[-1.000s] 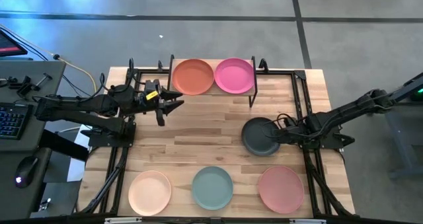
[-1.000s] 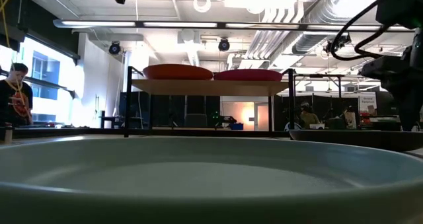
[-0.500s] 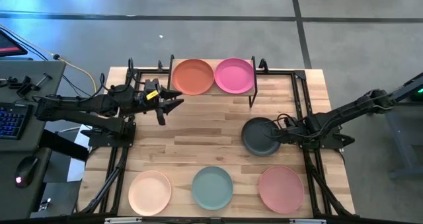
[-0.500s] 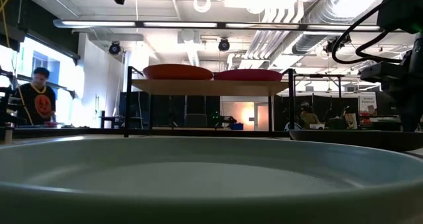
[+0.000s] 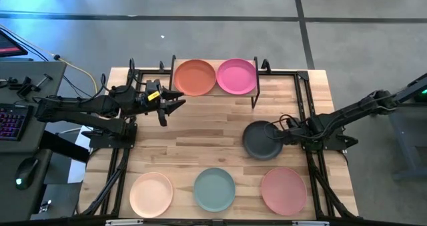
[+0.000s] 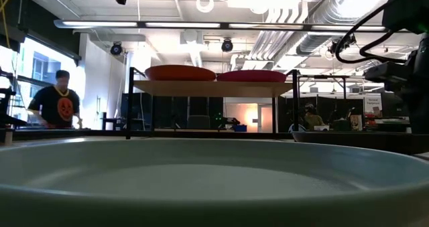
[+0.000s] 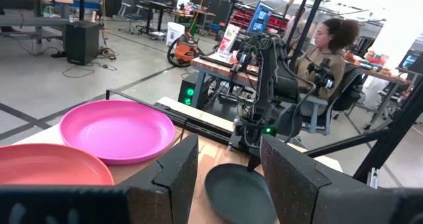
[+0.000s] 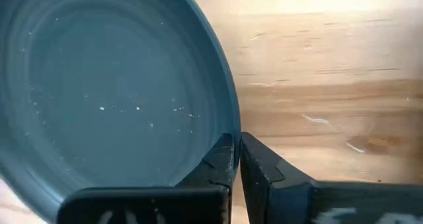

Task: Place and stack plates onto a shelf
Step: Stack the black plate on top of the pink plate on the shelf

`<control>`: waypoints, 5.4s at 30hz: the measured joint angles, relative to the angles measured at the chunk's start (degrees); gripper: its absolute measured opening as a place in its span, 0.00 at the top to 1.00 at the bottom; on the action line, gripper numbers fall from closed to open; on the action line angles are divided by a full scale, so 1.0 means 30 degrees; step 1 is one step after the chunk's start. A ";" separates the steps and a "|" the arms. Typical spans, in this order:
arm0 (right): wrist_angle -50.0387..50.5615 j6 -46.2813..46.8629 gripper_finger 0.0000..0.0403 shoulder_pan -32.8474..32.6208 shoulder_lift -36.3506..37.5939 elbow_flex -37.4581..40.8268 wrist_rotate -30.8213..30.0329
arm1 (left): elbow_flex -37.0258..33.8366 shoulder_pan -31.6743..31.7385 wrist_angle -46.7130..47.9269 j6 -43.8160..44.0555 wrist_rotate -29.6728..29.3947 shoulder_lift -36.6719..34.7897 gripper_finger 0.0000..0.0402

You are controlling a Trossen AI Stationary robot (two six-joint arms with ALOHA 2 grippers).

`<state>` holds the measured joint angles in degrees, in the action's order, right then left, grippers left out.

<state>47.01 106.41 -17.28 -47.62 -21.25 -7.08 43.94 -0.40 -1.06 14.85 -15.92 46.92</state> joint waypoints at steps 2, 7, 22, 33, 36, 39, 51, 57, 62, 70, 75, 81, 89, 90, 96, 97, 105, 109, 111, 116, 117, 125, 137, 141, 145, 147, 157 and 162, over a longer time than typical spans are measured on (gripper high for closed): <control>0.0004 -0.0455 1.00 0.0000 0.0016 -0.0328 0.0087 | 0.0000 0.0000 0.0000 0.0000 0.0000 0.0000 0.62; 0.0253 -0.1657 1.00 0.0007 0.0392 -0.1633 0.0172 | 0.0000 0.0000 0.0007 -0.0003 0.0007 0.0000 0.62; 0.2394 -0.4268 1.00 0.0007 0.3096 -0.4784 -0.0427 | 0.0000 0.0000 0.0000 0.0000 0.0036 0.0000 0.62; -0.2882 -0.9074 1.00 0.0763 0.4843 -0.5664 -0.0587 | 0.0000 0.0000 -0.0007 0.0317 0.0036 0.0000 0.62; -0.5040 -1.0387 1.00 0.2061 0.4685 -0.5664 -0.0995 | 0.0000 0.0000 -0.0007 0.0349 0.0029 0.0000 0.62; -0.7010 -1.1468 1.00 0.3863 0.4448 -0.5664 -0.0992 | 0.0000 0.0000 -0.0013 0.0352 0.0029 0.0000 0.62; -1.4618 -1.4660 1.00 1.2932 0.1468 -0.5664 0.3575 | 0.0000 0.0000 -0.0022 0.0528 0.0029 0.0000 0.62; -1.3429 -1.7095 1.00 1.5691 -0.1386 -0.8491 0.4926 | 0.0000 0.0000 -0.0022 0.1042 0.0022 0.0000 0.62; -0.9918 -2.0387 1.00 1.7083 -0.4314 -1.3172 0.6092 | 0.0000 0.0000 -0.0022 0.1039 0.0022 0.0000 0.62; -0.6073 -2.3172 1.00 1.8437 -0.6373 -1.6387 0.8177 | 0.0003 0.0000 -0.0022 0.1035 0.0022 -0.0003 0.62; -0.4645 -2.3975 1.00 1.8025 -0.5479 -1.6414 0.7967 | 0.0001 0.0000 -0.0022 0.1035 0.0022 -0.0007 0.62; -0.2290 -2.4942 1.00 1.6429 -0.4346 -1.6403 0.6958 | 0.0007 0.0000 -0.0015 0.1031 -0.0098 0.0000 0.62; -0.0125 -2.6152 1.00 1.2892 -0.3694 -1.6393 0.5239 | 0.0007 0.0000 -0.0015 0.1027 -0.0109 0.0000 0.62; 0.0197 -2.6132 1.00 1.2360 -0.3694 -1.6393 0.4725 | 0.0005 0.0000 -0.0015 0.1027 -0.0109 0.0000 0.62; -0.1264 -2.3890 1.00 0.9525 -0.3107 -1.3411 0.3405 | 0.0007 0.0000 -0.0007 0.1027 -0.0268 0.0000 0.62; -0.2051 -2.2980 1.00 0.9092 -0.2928 -1.2474 0.3436 | 0.0007 0.0000 -0.0007 0.1027 -0.0391 0.0000 0.62; -0.6730 -1.6718 0.91 0.6280 -0.2801 -0.7297 0.4983 | 0.0007 0.0000 -0.0006 0.1021 -0.0495 0.0000 0.62; -0.7187 -1.5612 0.79 0.5609 -0.3053 -0.7211 0.5024 | 0.0007 0.0000 0.0000 0.1027 -0.0495 0.0004 0.62; -0.7214 -1.5899 0.73 0.5392 -0.3326 -0.7980 0.4932 | 0.0007 0.0000 -0.0020 0.1030 -0.0495 0.0000 0.62; -0.6941 -1.8506 0.65 0.4795 -0.5216 -1.1324 0.4890 | 0.0007 0.0000 0.0007 0.1027 -0.0495 0.0007 0.62; -0.6365 -1.9135 0.64 0.4674 -0.5797 -1.2070 0.4682 | 0.0007 0.0000 0.0000 0.1027 -0.0489 0.0000 0.62; -0.0927 -2.0381 0.64 0.4782 -1.0640 -1.5103 0.2172 | 0.0007 0.0000 0.0007 0.1409 -0.0466 0.0000 0.62; -0.5108 -1.7689 0.64 0.5311 -1.2845 -1.0467 0.4696 | 0.0007 0.0000 0.0155 0.1515 -0.0255 0.0000 0.62; -0.5937 -1.6454 0.64 0.5396 -1.2759 -0.9719 0.3377 | 0.0007 0.0000 0.0391 0.1515 -0.0248 0.0007 0.62; -0.6335 -1.5128 0.64 0.5391 -1.2903 -0.9075 0.2251 | 0.0007 0.0000 0.0497 0.1515 -0.0248 0.0005 0.62; -0.7321 -1.4773 0.64 0.5391 -1.2903 -0.8699 0.2254 | 0.0007 0.0000 0.0501 0.1511 -0.0249 0.0004 0.62; -0.9305 -1.4487 0.64 0.4972 -1.3732 -0.8433 0.2824 | 0.0007 0.0000 0.0471 0.1508 -0.0313 0.0000 0.62; -0.9553 -1.4425 0.64 0.4867 -1.4601 -0.8448 0.3065 | 0.0007 0.0000 0.0647 0.1508 -0.0353 0.0007 0.62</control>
<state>18.36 63.13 -2.68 -91.42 -46.59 2.11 43.97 -0.40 0.88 19.38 -16.98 46.94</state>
